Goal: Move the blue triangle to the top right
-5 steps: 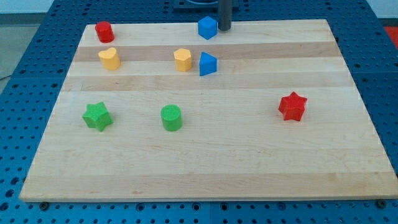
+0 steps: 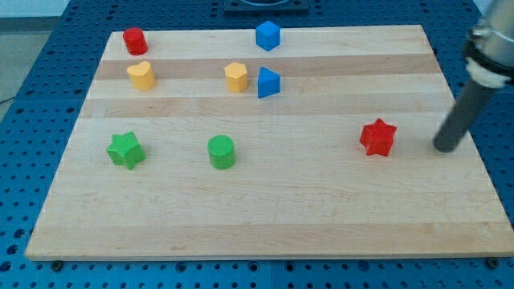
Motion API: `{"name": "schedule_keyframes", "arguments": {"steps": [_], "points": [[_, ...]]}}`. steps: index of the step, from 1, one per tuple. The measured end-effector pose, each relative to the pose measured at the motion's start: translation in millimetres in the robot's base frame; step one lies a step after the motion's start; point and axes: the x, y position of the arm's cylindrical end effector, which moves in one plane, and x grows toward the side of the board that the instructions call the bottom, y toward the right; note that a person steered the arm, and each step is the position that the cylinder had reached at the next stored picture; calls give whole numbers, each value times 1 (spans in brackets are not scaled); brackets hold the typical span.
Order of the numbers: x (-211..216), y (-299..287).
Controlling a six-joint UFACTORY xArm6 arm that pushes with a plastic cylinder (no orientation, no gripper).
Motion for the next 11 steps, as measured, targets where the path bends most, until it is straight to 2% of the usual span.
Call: {"name": "schedule_keyframes", "arguments": {"steps": [2, 4, 6, 7, 9, 10, 11], "points": [[-83, -29], [-68, -199], [-75, -283], [-106, -285], [-170, -178], [-165, -185], [-132, -218]]}}
